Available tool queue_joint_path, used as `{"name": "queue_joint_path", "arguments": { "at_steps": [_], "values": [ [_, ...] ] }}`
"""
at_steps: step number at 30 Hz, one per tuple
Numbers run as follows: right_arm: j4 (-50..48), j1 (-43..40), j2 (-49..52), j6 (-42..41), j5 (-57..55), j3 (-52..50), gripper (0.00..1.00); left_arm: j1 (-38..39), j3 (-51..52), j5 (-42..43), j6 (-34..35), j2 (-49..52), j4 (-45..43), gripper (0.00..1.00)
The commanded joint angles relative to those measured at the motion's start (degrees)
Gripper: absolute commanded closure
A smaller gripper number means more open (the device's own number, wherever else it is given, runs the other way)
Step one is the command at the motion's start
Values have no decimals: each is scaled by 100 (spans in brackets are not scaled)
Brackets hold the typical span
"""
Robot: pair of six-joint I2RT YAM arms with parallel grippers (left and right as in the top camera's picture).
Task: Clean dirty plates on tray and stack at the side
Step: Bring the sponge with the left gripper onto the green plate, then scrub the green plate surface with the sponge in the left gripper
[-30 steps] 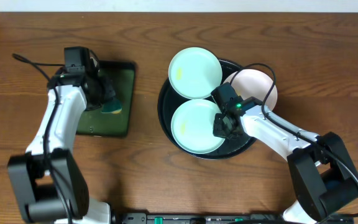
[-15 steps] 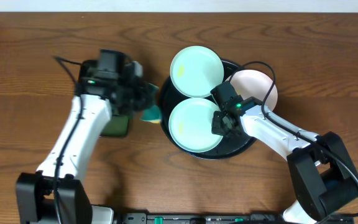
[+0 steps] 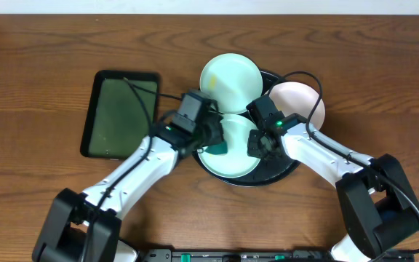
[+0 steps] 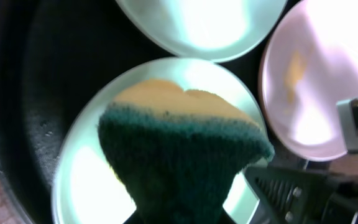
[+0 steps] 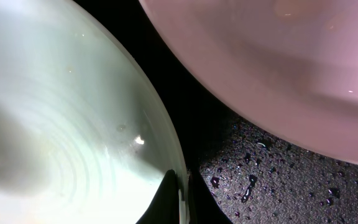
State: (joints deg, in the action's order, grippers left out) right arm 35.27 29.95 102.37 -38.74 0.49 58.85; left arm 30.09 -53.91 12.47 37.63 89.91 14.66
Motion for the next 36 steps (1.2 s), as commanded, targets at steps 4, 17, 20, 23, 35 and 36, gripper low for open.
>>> {"name": "queue_joint_path", "arguments": {
  "at_steps": [4, 17, 20, 23, 35, 36],
  "values": [
    [-15, 9, 168, 114, 131, -42, 98, 380, 195, -570, 717, 514, -763, 92],
    [11, 13, 168, 114, 151, -42, 98, 503, 168, -566, 588, 1287, -1047, 71],
    [28, 13, 168, 114, 151, -42, 99, 505, 153, -564, 302, 1128, -1029, 71],
    [31, 13, 168, 116, 149, -42, 98, 503, 153, -566, 289, 883, -1001, 71],
    [28, 13, 168, 116, 149, -42, 98, 505, 153, -566, 293, 610, -680, 45],
    [28, 13, 168, 116, 149, -42, 98, 505, 153, -568, 293, 610, -678, 45]
  ]
}}
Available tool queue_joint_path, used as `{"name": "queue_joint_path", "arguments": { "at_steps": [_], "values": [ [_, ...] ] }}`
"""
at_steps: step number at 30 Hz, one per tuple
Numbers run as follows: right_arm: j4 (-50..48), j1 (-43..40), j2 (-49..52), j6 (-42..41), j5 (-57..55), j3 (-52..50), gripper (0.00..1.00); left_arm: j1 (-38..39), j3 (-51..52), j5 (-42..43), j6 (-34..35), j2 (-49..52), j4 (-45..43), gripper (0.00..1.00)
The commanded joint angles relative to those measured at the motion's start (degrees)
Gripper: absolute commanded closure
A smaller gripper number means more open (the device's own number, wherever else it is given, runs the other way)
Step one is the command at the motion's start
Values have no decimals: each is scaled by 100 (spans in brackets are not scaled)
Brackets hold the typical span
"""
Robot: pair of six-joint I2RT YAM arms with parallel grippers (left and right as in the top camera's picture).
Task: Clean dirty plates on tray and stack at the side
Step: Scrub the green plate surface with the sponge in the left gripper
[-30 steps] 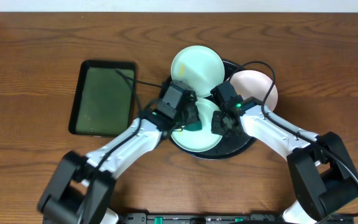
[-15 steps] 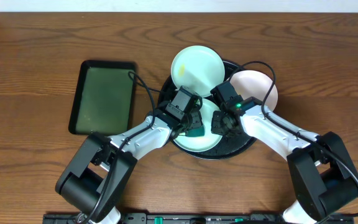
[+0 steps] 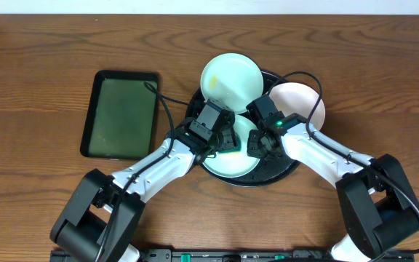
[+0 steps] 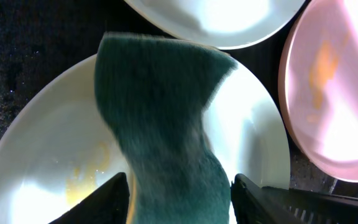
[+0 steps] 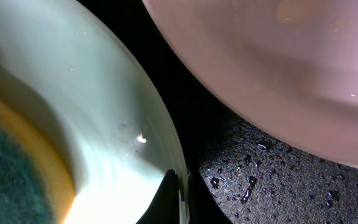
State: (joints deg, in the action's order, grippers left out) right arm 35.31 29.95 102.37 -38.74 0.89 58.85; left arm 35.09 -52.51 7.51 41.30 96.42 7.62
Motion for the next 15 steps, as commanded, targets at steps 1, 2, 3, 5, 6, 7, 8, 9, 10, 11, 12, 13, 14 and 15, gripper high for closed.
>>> {"name": "queue_joint_path", "arguments": {
  "at_steps": [1, 2, 3, 5, 6, 7, 8, 9, 10, 11, 12, 13, 14, 15],
  "values": [
    [24, 13, 168, 116, 109, -42, 98, 2, 13, -72, -76, -42, 26, 45],
    [24, 13, 168, 118, 111, -42, 98, 2, 13, -72, -76, -42, 24, 45],
    [24, 13, 168, 140, 109, -42, 99, 2, 13, -74, -76, -42, 24, 45],
    [24, 13, 168, 157, 111, -42, 99, 2, 13, -96, -76, -37, 22, 45],
    [24, 13, 168, 157, 111, -42, 99, 2, 13, -127, -79, -28, 17, 45],
    [24, 13, 168, 157, 111, -42, 98, 2, 13, -170, -76, -17, -2, 45],
    [22, 13, 168, 157, 111, -42, 98, 4, 15, -212, -79, -9, -37, 45],
    [22, 13, 168, 157, 109, -44, 98, 4, 15, -223, -79, 7, -76, 45],
    [22, 13, 168, 157, 109, -42, 99, 2, 15, -223, -79, 22, -116, 45],
    [22, 13, 168, 157, 111, -42, 98, 2, 15, -229, -79, 39, -142, 45],
    [22, 13, 168, 157, 111, -42, 98, 2, 15, -243, -79, 63, -175, 46],
    [22, 13, 168, 157, 111, -42, 98, 4, 15, -286, -76, 120, -186, 47],
    [22, 13, 168, 157, 111, -42, 99, 4, 15, -293, -76, 144, -192, 46],
    [22, 13, 168, 157, 111, -44, 98, 2, 15, -293, -74, 216, -197, 47]
  ]
}}
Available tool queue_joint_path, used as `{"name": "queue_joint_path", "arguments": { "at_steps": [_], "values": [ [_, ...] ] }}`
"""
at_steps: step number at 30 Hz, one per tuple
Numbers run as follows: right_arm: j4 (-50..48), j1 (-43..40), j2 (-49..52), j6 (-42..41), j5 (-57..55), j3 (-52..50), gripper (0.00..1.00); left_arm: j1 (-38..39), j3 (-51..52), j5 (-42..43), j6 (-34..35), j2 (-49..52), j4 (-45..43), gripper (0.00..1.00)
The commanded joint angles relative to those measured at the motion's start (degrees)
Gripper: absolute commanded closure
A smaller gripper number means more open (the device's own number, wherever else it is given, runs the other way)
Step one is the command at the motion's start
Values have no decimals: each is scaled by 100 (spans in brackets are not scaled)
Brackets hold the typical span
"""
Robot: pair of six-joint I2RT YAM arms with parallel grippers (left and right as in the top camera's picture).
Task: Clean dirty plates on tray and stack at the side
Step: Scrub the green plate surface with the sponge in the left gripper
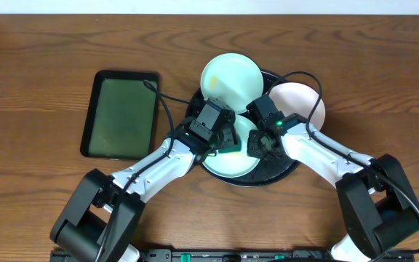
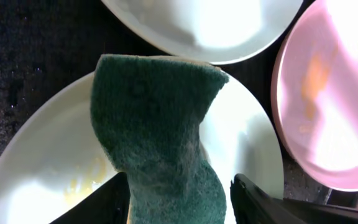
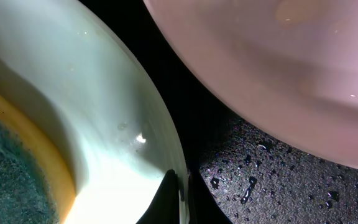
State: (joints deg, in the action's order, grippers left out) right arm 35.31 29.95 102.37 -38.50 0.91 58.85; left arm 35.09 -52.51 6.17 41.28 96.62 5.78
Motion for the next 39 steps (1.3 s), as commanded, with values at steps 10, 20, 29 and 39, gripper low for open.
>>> {"name": "queue_joint_path", "arguments": {
  "at_steps": [10, 20, 29, 39],
  "values": [
    [28, 13, 168, 151, 107, -44, 98, 2, 11, -151, -74, 387, -210, 81],
    [26, 13, 168, 179, 105, -44, 98, 4, 11, 831, 92, 378, -81, 93],
    [26, 13, 168, 177, 107, -46, 98, 4, 15, -46, 122, 369, 1016, 93],
    [44, 13, 168, 199, 103, -46, 99, -9, -11, -2240, 0, 264, 1991, 93]
  ]
}}
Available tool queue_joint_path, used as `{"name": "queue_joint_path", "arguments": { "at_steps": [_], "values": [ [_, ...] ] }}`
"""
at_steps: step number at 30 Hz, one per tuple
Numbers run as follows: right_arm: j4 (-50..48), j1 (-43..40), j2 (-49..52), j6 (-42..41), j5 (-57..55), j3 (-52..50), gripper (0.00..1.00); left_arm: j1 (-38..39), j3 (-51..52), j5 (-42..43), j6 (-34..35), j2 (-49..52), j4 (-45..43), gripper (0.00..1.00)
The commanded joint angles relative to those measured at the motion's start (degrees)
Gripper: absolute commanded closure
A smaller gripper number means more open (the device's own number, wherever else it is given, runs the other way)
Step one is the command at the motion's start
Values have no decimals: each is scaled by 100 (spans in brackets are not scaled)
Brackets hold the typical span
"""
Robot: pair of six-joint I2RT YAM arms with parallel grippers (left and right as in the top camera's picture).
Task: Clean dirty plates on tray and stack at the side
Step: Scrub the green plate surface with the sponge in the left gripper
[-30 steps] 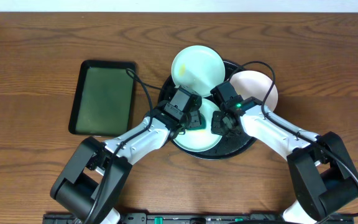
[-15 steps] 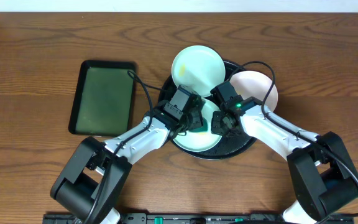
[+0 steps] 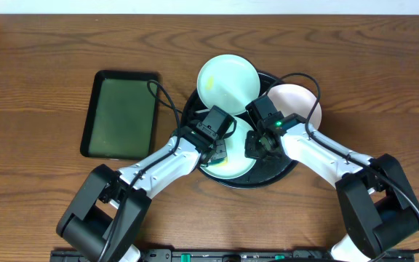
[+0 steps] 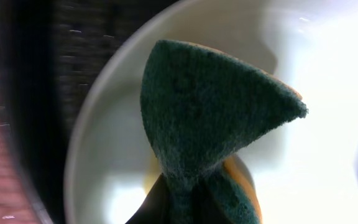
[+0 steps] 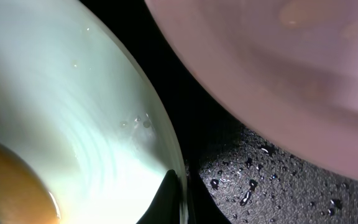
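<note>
A pale green plate lies in the middle of the round black tray. My left gripper is shut on a green and yellow sponge, which is folded to a point and pressed on the plate's left part. A yellowish smear shows under the sponge. My right gripper is shut on that plate's right rim. A second pale green plate leans at the tray's far edge. A pink plate sits at the far right.
A dark green rectangular tray lies on the wooden table to the left of the round tray. The black tray's floor is wet with droplets. Cables run over both arms.
My left gripper has moved with the sponge from the plate's far side, near the upper plate, to its near-left part. The sponge is now folded to a point. The right gripper still holds the rim.
The left gripper held the sponge at the middle plate's left side. Then the sponge lay flat across the plate's middle and far part, with a yellow smear beside it. Now it presses on the near-left part. The right gripper has stayed shut on the rim throughout.
</note>
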State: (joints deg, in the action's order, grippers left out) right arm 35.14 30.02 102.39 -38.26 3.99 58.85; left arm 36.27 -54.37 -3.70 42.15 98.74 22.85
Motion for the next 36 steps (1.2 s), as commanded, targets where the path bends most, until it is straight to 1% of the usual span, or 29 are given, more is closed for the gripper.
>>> {"name": "queue_joint_path", "arguments": {
  "at_steps": [1, 7, 11, 13, 14, 20, 23, 26, 29, 32, 34, 36],
  "values": [
    [68, 7, 166, 177, -205, -46, 99, -127, 151, -1252, -151, -4, 284, 92],
    [146, 7, 166, 177, -264, -48, 98, -127, 70, -1635, -203, -540, 282, 93],
    [144, 7, 166, 175, -264, -48, 98, -127, 70, -1582, -142, -793, 278, 92],
    [142, 7, 168, 175, -264, -48, 98, -127, 70, -1235, -114, -800, 199, 93],
    [140, 7, 168, 175, -262, -48, 99, -127, 74, -933, -114, -791, 129, 93],
    [98, 7, 168, 173, -262, -48, 98, -109, 114, 1180, -96, -588, -866, 93],
    [109, 7, 168, 173, -260, -48, 99, -109, 133, 1665, -94, -356, -1165, 93],
    [109, 7, 168, 173, -260, -48, 98, -111, 140, 1657, -66, -57, -1161, 93],
    [114, 7, 168, 175, -260, -48, 98, -120, 144, 1661, 149, 234, -1158, 93],
    [133, 7, 168, 175, -262, -48, 98, -120, 144, 1508, 79, 389, -1093, 93],
    [133, 7, 168, 175, -262, -48, 98, -120, 142, 1040, -61, 391, -909, 92],
    [133, 7, 168, 175, -262, -48, 98, -120, 142, 372, -223, 367, -645, 93]
  ]
}}
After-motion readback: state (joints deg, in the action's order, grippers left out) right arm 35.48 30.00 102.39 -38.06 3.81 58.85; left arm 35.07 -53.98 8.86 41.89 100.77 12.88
